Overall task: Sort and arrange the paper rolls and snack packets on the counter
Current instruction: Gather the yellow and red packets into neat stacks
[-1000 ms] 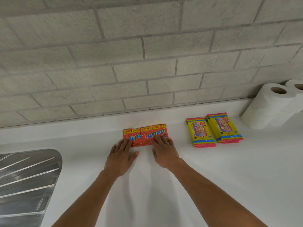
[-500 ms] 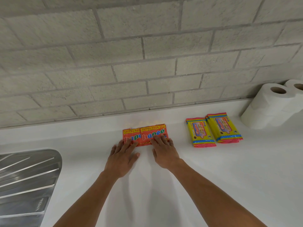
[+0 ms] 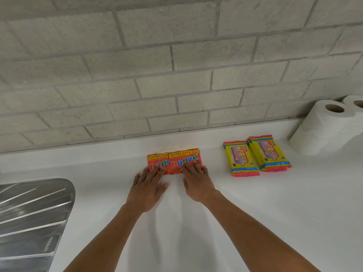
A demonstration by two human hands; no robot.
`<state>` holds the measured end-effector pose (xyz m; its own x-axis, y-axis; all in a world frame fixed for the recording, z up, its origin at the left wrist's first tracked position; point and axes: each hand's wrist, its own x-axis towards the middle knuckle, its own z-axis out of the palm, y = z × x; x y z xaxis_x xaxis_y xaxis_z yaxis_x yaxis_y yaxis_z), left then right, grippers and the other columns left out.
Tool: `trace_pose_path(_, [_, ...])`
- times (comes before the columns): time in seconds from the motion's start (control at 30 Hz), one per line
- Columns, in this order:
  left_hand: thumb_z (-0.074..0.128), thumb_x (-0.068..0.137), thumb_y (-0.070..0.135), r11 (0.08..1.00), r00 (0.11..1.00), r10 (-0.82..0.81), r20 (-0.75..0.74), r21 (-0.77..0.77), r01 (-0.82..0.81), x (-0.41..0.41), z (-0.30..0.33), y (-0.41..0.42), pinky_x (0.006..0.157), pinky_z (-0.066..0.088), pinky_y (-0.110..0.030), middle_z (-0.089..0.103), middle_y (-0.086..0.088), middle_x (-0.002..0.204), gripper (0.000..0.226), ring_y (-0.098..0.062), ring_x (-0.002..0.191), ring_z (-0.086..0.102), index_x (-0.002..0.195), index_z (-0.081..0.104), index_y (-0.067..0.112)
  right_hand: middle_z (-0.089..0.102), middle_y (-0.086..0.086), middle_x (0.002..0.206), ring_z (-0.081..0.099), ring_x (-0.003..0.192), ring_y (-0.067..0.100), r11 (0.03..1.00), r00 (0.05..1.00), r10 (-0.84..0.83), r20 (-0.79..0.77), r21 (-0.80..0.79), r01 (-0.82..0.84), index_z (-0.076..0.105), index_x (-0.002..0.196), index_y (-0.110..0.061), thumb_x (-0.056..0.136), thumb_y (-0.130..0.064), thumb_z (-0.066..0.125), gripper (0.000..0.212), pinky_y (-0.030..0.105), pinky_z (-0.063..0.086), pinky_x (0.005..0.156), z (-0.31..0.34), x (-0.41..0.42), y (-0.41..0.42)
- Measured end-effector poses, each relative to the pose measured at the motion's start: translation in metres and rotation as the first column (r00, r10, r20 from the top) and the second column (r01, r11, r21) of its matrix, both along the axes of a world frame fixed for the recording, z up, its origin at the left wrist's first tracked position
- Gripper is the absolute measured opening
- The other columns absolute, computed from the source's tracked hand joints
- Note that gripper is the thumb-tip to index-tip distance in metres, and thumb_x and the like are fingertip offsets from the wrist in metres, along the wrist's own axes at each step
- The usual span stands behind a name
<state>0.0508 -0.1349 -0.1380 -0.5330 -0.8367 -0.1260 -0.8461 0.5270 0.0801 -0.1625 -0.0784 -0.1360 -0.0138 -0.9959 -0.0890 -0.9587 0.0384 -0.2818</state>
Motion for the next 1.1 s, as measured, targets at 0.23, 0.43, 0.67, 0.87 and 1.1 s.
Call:
trace_pose_path(0.23, [-0.007,0.083,0.075,1.0,1.0,0.008,-0.009,0.005,-0.008,-0.001,0.003,-0.001,0.123,0.012,-0.048,0.002,0.007,0.167,0.085,-0.024,0.154,0.003,0.158,0.006,0.037,0.014,0.001,0.164,0.004,0.153,0.032,1.0,1.0,0.014,-0.005,0.005,-0.014,0.02,0.155,-0.024,0.105,-0.031,0.036,0.053,0.056,0.009,0.121,0.001,-0.001,0.0])
trace_pose_path(0.43, [0.012,0.093,0.069,0.999,0.993,0.039,-0.109,-0.017,-0.041,-0.012,0.011,0.015,0.12,0.019,-0.047,0.01,0.006,0.166,0.073,-0.024,0.153,0.009,0.157,0.017,0.033,0.017,-0.001,0.164,0.005,0.153,0.028,0.998,0.996,-0.018,0.092,-0.059,0.024,0.023,0.154,-0.025,0.104,-0.028,0.039,0.053,0.056,0.012,0.121,0.012,-0.009,0.008])
trace_pose_path(0.67, [0.042,0.099,0.054,0.999,0.966,0.029,-0.257,-0.025,-0.037,-0.056,0.029,0.045,0.115,0.033,-0.039,0.026,0.008,0.162,0.059,-0.019,0.15,0.023,0.153,0.029,0.035,0.029,0.002,0.16,0.017,0.151,0.026,0.986,0.979,-0.08,0.186,-0.13,0.105,0.032,0.152,-0.024,0.103,-0.026,0.042,0.051,0.049,0.022,0.12,0.034,-0.047,0.03])
trace_pose_path(0.87, [0.047,0.099,0.049,1.0,0.912,0.013,-0.409,-0.008,-0.018,-0.106,0.044,0.064,0.114,0.032,-0.036,0.031,0.009,0.16,0.06,-0.015,0.148,0.026,0.153,0.029,0.032,0.045,0.006,0.147,0.043,0.134,0.029,0.947,0.949,-0.17,0.267,-0.224,0.233,0.046,0.145,-0.019,0.101,-0.025,0.049,0.045,0.041,0.041,0.107,0.06,-0.1,0.055])
trace_pose_path(1.1, [0.049,0.097,0.051,0.995,0.889,0.052,-0.456,0.096,-0.009,-0.171,0.053,0.074,0.117,0.032,-0.043,0.024,0.004,0.162,0.068,-0.02,0.148,0.026,0.155,0.022,0.029,0.048,0.011,0.14,0.051,0.124,0.034,0.897,0.889,-0.316,0.332,-0.2,0.394,0.048,0.142,-0.016,0.099,-0.021,0.052,0.044,0.041,0.047,0.096,0.072,-0.175,0.082])
